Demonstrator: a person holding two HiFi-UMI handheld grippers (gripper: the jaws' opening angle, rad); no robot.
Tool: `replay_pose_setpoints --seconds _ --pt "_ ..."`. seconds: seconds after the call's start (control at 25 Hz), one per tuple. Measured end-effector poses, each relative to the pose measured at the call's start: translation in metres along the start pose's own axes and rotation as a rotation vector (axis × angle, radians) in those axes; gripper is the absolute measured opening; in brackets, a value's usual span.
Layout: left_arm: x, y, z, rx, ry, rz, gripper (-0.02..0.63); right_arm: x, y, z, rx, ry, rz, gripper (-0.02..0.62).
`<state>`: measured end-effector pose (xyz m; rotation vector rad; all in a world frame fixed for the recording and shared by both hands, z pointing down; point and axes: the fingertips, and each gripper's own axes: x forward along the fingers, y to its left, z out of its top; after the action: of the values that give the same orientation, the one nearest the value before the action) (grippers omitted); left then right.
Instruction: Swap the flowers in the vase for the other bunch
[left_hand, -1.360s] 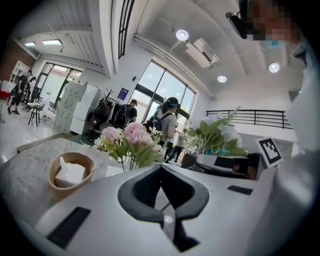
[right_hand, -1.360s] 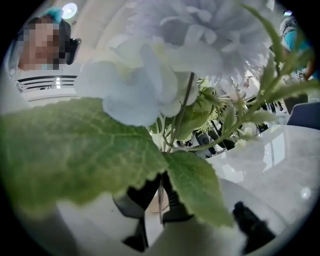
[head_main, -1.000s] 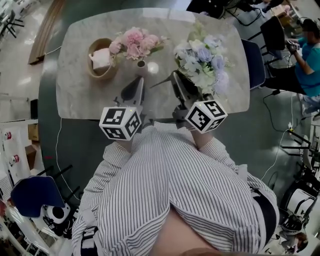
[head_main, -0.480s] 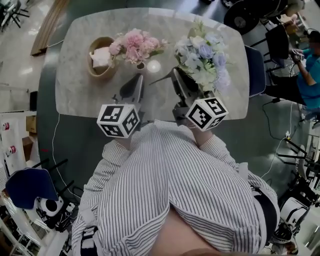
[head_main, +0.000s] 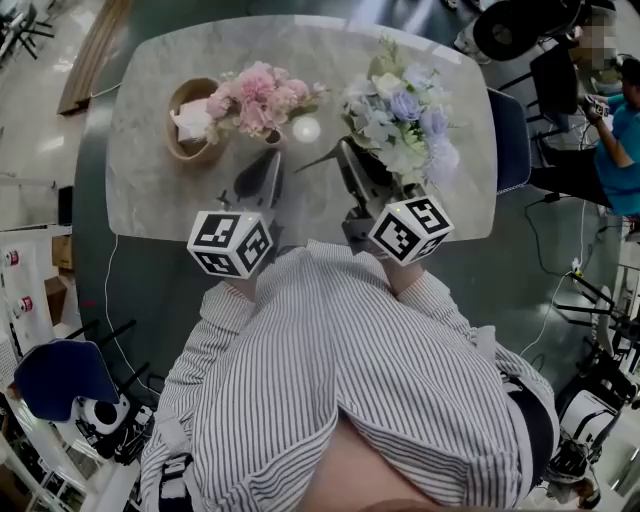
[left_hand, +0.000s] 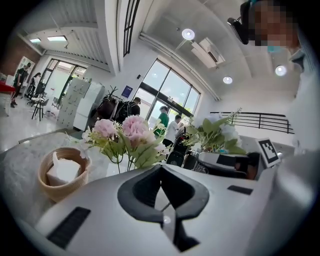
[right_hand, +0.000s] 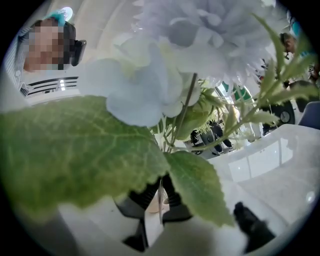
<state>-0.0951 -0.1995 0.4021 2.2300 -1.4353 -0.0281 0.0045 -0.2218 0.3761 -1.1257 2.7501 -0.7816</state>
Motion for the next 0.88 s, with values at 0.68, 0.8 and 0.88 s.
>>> replay_pose_setpoints --seconds 0.68,0.8,0.88 --pt "0.008 0.01 -0.013 -0.002 0.065 0.03 0.014 -0.002 -0.018 -0.007 0.059 -0.015 -0.059 0.028" --pt "0.009 0.012 -0.017 -0.007 0.079 0.033 0.021 -0.001 -0.02 -0.009 0.068 -0.018 -0.068 0.028" --pt "0.013 0.015 -0.021 -0.006 0.09 0.033 0.029 0.001 -0.023 -0.013 0.081 -0.019 -0.074 0.028"
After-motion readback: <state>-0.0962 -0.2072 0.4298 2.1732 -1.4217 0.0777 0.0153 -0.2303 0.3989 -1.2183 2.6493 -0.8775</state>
